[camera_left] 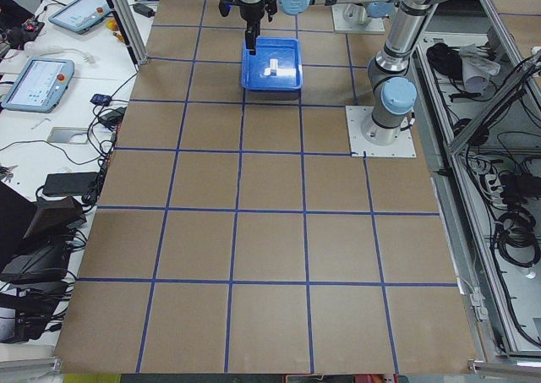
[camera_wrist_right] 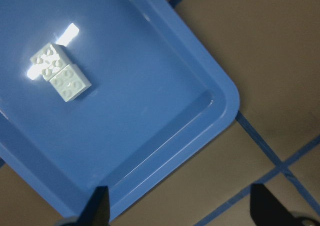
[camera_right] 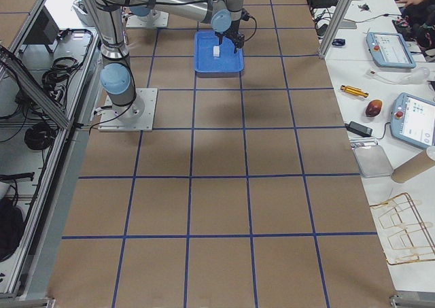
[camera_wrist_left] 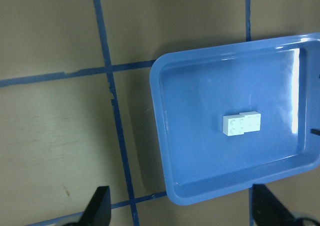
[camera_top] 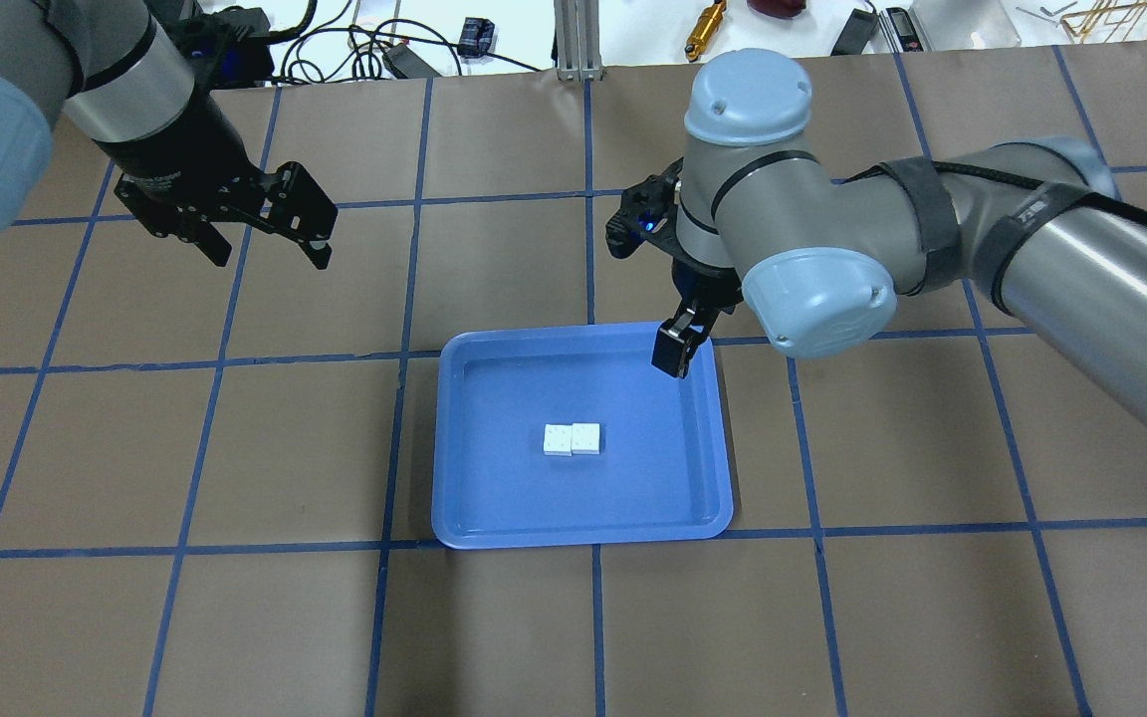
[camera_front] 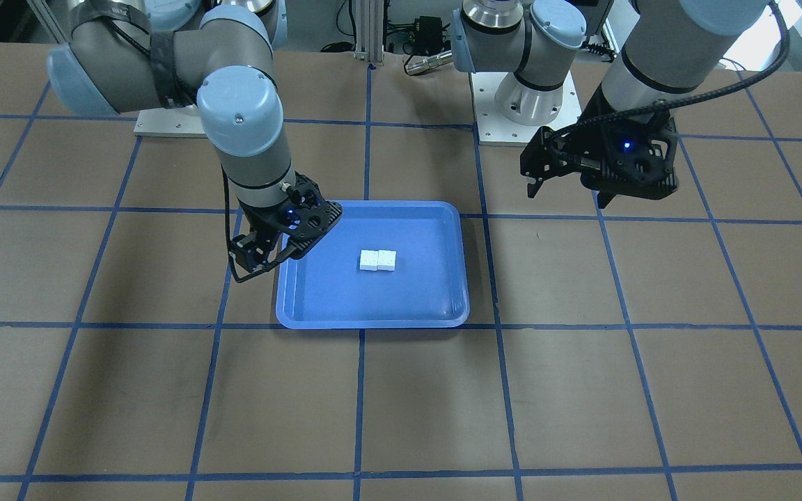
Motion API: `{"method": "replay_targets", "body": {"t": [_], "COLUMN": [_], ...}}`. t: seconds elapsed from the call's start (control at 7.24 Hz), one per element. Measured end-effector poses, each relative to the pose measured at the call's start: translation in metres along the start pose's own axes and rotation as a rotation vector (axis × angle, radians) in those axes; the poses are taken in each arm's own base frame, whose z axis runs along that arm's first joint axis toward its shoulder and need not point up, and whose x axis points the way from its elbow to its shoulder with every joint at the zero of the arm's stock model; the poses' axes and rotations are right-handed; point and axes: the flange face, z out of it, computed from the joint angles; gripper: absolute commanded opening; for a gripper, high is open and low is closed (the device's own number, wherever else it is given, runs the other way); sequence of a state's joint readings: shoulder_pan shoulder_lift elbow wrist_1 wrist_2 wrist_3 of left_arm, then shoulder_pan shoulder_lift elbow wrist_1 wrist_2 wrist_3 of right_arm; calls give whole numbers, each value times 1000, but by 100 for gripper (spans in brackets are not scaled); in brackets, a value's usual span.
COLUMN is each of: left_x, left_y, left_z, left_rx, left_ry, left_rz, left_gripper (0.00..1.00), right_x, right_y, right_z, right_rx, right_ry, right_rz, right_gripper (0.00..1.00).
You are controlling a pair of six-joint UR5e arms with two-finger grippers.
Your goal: Assemble white blocks and place on blue tray
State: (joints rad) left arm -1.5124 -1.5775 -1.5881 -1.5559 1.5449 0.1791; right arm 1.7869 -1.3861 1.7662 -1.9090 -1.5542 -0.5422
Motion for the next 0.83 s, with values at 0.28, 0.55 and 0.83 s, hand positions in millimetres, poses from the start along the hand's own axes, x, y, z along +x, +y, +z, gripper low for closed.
{"method": "replay_targets", "body": {"t": [0.28,0.55,0.83], "left_x": [0,0,-1], "left_y": [3,0,-2], "left_z": [-14,-13,-11], "left_rx": [73,107,111], "left_ry": [-40,-49,-50], "left_rz": [5,8,11], "left_gripper": [100,100,100], "right_x": [23,49,60], "right_y": [15,44,76], "right_z": [-43,-78,-104], "right_rx": [17,17,4], "right_ry": [6,5,4], "right_rz": [366,631,751], "right_gripper": [100,100,100]}}
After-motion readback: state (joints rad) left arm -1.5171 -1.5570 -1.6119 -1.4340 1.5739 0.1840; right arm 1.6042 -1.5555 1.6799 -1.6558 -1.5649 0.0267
